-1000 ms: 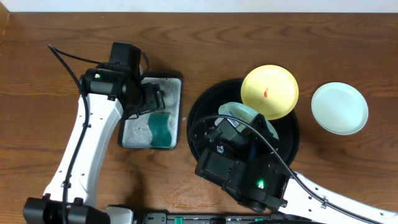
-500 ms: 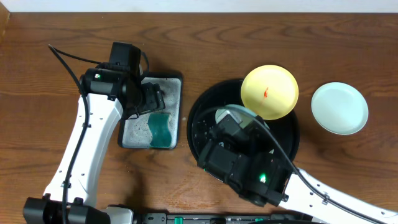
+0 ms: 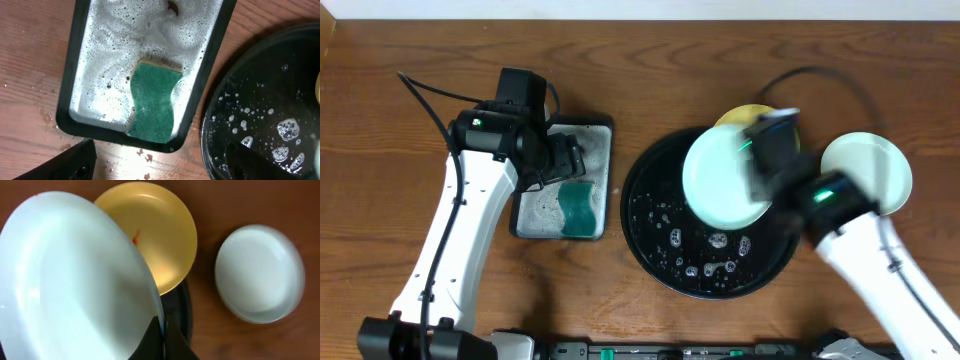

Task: Clean dirty plates on tray and stack at the side
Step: 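Carry the pale green plate right and stack it on the first plate, then move the right gripper to the yellow plate and pull it to tray center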

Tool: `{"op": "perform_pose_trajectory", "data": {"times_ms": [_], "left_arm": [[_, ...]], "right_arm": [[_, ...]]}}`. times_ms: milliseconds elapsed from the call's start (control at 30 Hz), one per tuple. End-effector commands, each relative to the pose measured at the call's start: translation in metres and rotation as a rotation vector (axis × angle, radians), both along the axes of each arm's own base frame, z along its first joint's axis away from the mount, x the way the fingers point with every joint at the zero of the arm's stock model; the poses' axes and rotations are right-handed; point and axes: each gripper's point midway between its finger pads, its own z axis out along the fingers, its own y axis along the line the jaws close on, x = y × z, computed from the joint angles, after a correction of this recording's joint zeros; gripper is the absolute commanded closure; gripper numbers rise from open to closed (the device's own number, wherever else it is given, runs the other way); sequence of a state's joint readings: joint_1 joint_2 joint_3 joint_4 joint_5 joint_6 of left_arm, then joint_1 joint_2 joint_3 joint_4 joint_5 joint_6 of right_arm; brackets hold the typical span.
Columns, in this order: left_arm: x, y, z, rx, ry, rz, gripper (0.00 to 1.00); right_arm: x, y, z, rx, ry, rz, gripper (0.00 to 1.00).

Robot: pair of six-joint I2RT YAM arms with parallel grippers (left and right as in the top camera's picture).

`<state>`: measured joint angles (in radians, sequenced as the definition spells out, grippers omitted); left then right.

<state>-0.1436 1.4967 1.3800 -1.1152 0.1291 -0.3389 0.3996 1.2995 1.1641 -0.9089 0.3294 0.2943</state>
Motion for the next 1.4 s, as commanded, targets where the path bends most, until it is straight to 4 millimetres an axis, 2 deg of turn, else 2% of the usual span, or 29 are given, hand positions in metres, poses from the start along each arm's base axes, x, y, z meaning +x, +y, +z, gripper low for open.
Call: {"op": "perform_pose_trajectory", "data": {"times_ms": [0,67,133,233,267,333,467,600,667,700,733,833,967,1067,1133,1200,1267,1367], "left_arm": [[0.001,0.002,0.002,-0.001,-0.006,0.000,0.17],[0.001,0.002,0.002,-0.001,-0.006,0.000,0.17],[0.001,0.002,0.002,-0.001,-0.006,0.000,0.17],[0.001,0.002,0.002,-0.001,-0.006,0.000,0.17],[0.001,0.002,0.002,-0.001,-0.006,0.000,0.17],[0.001,0.002,0.002,-0.001,-0.006,0.000,0.17],[0.001,0.002,0.002,-0.001,-0.006,0.000,0.17],[0.001,0.002,0.002,-0.001,-0.007,0.000,0.17],[0.001,0.002,0.002,-0.001,-0.006,0.000,0.17],[0.001,0.002,0.002,-0.001,-0.006,0.000,0.17],[0.001,0.002,0.002,-0.001,-0.006,0.000,0.17],[0.001,0.002,0.002,-0.001,-0.006,0.000,0.17],[0.001,0.002,0.002,-0.001,-0.006,0.000,0.17],[0.001,0.002,0.002,-0.001,-0.006,0.000,0.17],[0.001,0.002,0.002,-0.001,-0.006,0.000,0.17],[0.001,0.002,0.002,-0.001,-0.006,0.000,0.17],[0.001,0.002,0.002,-0.001,-0.006,0.000,0.16],[0.001,0.002,0.002,-0.001,-0.006,0.000,0.17]], "right_arm": [[0.008,-0.006,0.009,0.338,0.041,0.017,0.99],[0.017,-0.041,0.009,0.415,0.026,-0.078,0.99],[0.021,-0.083,0.007,0.451,0.007,-0.189,0.99],[0.018,-0.144,-0.005,0.455,0.000,-0.372,0.99],[0.014,-0.169,-0.012,0.455,0.002,-0.445,0.99],[0.008,-0.204,-0.026,0.464,0.014,-0.553,0.99],[-0.007,-0.259,-0.064,0.490,0.064,-0.761,0.99],[-0.015,-0.282,-0.099,0.517,0.129,-0.847,0.99],[-0.013,-0.285,-0.109,0.519,0.140,-0.850,0.88],[-0.010,-0.287,-0.112,0.517,0.137,-0.843,0.75],[-0.006,-0.287,-0.111,0.526,0.123,-0.833,0.67],[0.029,-0.266,-0.082,0.644,-0.003,-0.645,0.49],[0.054,-0.215,-0.037,0.753,-0.089,-0.418,0.46],[0.058,-0.167,-0.026,0.711,-0.054,-0.231,0.45],[0.057,-0.135,-0.033,0.648,0.010,-0.124,0.45],[0.056,-0.109,-0.049,0.535,0.085,-0.068,0.41],[0.059,-0.099,-0.067,0.390,0.131,-0.058,0.38],[0.071,-0.097,-0.087,0.195,0.152,-0.061,0.39]]}}
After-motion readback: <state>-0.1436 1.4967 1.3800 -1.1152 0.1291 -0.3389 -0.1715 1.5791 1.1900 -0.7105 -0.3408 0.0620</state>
